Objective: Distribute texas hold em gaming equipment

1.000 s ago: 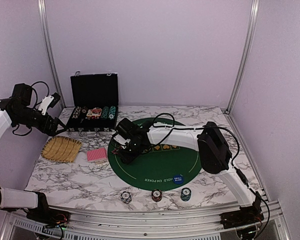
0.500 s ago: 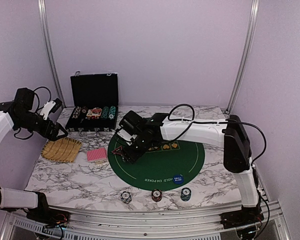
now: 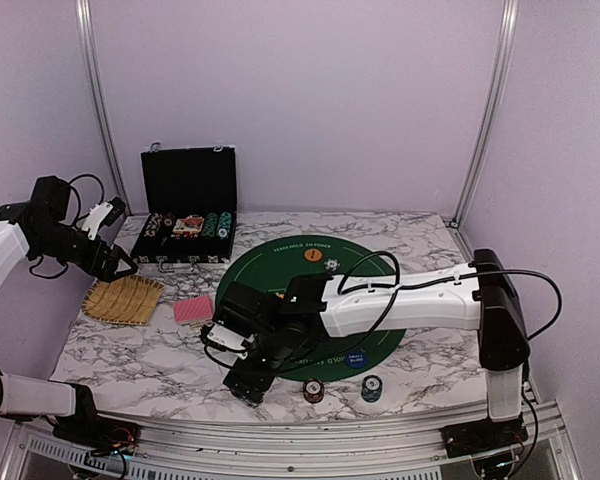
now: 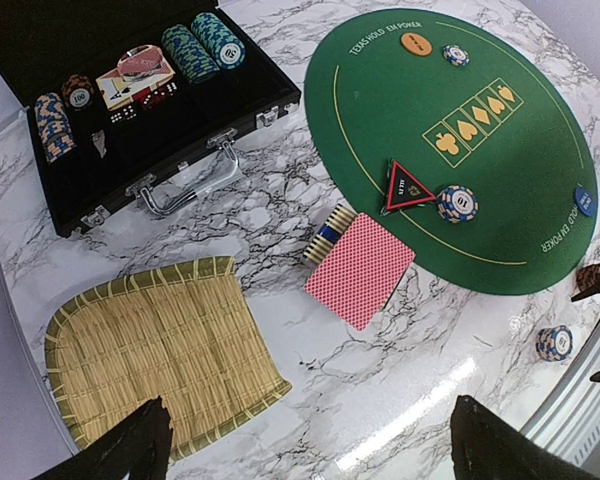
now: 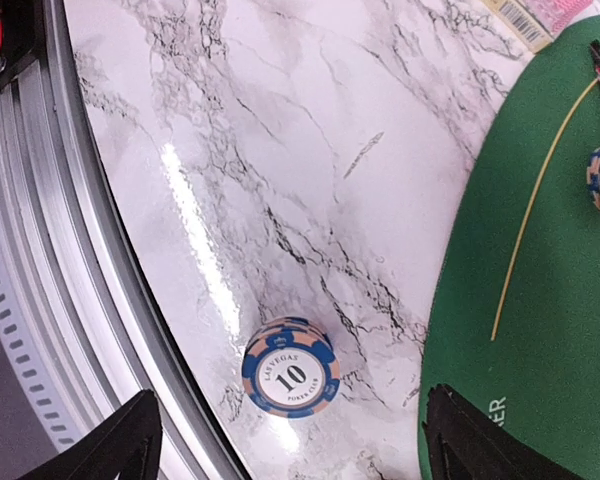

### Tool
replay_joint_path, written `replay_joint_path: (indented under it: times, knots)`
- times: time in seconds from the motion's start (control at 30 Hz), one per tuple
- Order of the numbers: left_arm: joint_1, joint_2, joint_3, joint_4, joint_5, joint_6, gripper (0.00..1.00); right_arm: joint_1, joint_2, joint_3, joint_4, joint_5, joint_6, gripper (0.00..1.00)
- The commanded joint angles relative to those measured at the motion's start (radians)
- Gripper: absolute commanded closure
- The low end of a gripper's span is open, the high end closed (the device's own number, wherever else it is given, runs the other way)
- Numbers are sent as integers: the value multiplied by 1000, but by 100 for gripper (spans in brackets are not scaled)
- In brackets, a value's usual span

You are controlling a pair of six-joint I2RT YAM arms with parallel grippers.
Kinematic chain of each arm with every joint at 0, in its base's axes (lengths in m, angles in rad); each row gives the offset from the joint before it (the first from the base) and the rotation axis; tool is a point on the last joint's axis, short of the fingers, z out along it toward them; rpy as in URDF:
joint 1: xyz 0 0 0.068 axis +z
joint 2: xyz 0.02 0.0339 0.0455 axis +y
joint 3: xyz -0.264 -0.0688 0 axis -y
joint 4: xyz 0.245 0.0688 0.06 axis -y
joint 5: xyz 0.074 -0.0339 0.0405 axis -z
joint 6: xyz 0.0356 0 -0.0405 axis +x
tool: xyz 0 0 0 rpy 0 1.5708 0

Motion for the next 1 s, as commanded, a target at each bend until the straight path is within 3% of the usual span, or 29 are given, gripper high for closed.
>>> replay_joint_path:
  times: [0.0, 0.17, 0.57, 0.87, 0.97]
  knots:
    - [2, -5, 15, -23, 17, -1, 1, 12, 61, 61, -35, -35, -18, 11]
    - [1, -14, 11, -23, 18, -2, 1, 18, 91, 66, -44, -53, -39, 11]
    - [-3, -6, 17, -23, 16, 0, 1, 18, 113, 58, -39, -72, -43, 29]
    - [-4, -14, 18, -23, 12, 0, 1, 17, 127, 53, -36, -61, -49, 33]
    - [-4, -14, 18, -24, 11, 0, 1, 18, 129, 58, -36, -61, -49, 39]
